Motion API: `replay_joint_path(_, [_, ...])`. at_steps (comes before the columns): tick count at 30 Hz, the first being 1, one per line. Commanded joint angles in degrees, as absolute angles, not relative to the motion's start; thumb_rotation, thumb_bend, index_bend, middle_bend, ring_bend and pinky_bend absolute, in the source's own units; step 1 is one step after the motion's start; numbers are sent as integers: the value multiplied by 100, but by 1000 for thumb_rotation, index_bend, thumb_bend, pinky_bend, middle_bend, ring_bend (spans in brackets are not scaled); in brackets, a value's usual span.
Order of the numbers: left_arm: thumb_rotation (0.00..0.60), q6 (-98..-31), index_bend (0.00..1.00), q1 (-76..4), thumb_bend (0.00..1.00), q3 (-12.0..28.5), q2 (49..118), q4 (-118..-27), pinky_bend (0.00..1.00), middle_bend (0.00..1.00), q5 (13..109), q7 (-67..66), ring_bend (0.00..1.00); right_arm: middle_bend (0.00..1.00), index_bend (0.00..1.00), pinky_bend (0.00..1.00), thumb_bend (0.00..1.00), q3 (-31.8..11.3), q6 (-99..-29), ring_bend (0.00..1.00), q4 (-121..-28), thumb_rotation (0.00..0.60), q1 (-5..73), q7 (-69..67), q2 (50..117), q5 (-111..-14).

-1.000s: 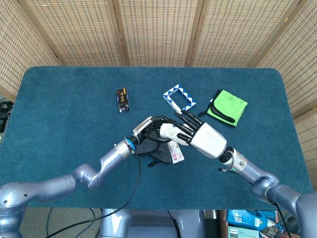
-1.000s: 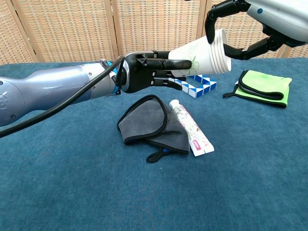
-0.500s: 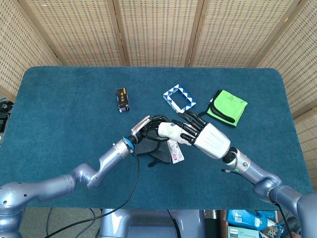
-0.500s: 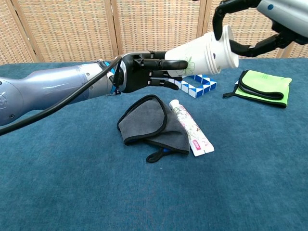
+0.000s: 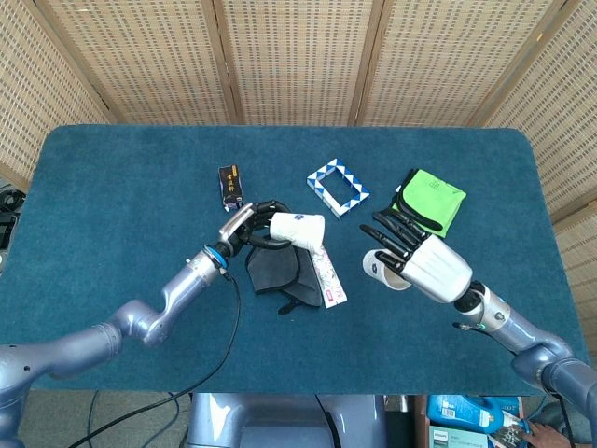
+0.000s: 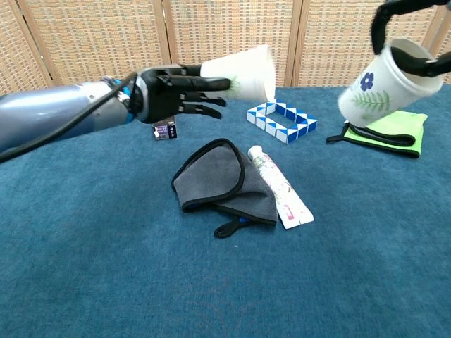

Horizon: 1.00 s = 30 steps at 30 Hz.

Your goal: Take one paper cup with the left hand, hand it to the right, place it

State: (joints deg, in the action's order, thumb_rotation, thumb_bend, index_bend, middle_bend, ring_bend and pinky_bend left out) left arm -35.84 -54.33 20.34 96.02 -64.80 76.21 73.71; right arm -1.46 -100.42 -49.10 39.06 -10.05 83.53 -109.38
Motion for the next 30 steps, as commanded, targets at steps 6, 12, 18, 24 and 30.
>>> replay_joint_path(6, [600, -4061, 544, -5130, 187, 1523, 8840, -5983, 421, 479, 8308, 6543, 437, 275, 637, 216, 640, 172, -9955, 14, -4599, 600, 3711, -969, 8145, -11067])
replay_joint_path(12, [600, -4419, 544, -4916, 187, 912, 8209, -5545, 421, 479, 8867, 4728, 437, 283, 637, 242, 640, 520, -9392, 30, -4612, 600, 3708, -685, 7960, -11229])
replay_joint_path(18, [600, -4603, 544, -4653, 187, 617, 7905, -5387, 421, 479, 8897, 2862, 437, 275, 637, 248, 640, 643, -8962, 35, -4878, 600, 3741, -404, 7908, -11238])
replay_joint_path(24, [600, -4841, 544, -4346, 187, 608, 7995, -5354, 421, 479, 8535, 1118, 437, 254, 632, 258, 637, 678, -8393, 42, -5107, 600, 3756, -107, 7879, -11069])
replay_joint_path(30, [600, -4913, 292, -4202, 185, 631, 8204, -5388, 240, 129, 8241, 458, 92, 95, 200, 84, 24, 568, -8171, 1, -5193, 600, 3670, 213, 7851, -10811])
